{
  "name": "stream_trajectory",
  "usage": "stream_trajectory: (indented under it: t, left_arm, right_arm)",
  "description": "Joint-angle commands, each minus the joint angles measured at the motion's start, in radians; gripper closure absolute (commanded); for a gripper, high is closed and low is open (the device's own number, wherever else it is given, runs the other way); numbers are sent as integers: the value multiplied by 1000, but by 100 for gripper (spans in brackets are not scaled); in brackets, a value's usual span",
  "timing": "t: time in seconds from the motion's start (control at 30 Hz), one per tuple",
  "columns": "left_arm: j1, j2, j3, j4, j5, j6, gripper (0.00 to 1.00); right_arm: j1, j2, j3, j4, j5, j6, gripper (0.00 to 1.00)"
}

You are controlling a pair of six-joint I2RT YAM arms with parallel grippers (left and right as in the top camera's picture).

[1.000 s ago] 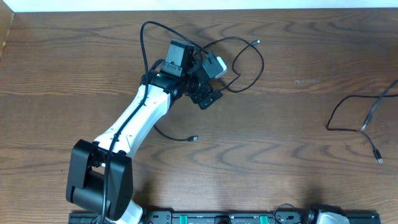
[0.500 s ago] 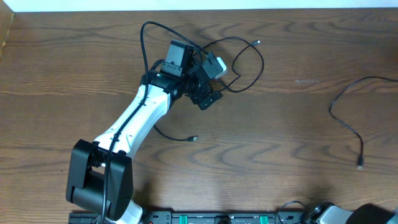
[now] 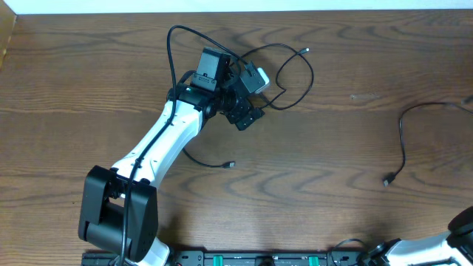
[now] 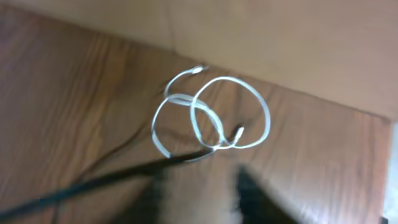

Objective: Untangle cables

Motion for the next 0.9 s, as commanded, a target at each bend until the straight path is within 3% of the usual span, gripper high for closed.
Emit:
stream_trajectory:
  t: [0.0,0.03,0.33,0.4,0.53,0.6,0.73,0.87]
  left_arm:
    - [-2,-12,-2,-2,17,-9,2]
    - [-2,-12,-2,-2,17,-9,2]
    - [-2,-12,-2,-2,17,-9,2]
    - [-2,-12,-2,-2,17,-9,2]
    - [-2,-12,-2,-2,17,-9,2]
    - [-2,-12,-2,-2,17,-9,2]
    - [-2,-12,-2,-2,17,-9,2]
    - [-2,-12,-2,-2,17,-9,2]
  right_arm:
    - [0,12,-1,5,-139,-71,12]
    - [1,14,-1,6,-162,-73,1]
    - [36,13,-1,-99,-544,-91,1]
    - [82,13,-1,-135,-539,-115,2]
    - [198,13,-2,-192,-519,-177,17]
    - [271,14,-2,-214,-485,-188,16]
    - [424,21,-5,-297,-326,-200,3]
    - [522,28,-28,-393,-124,-183,1]
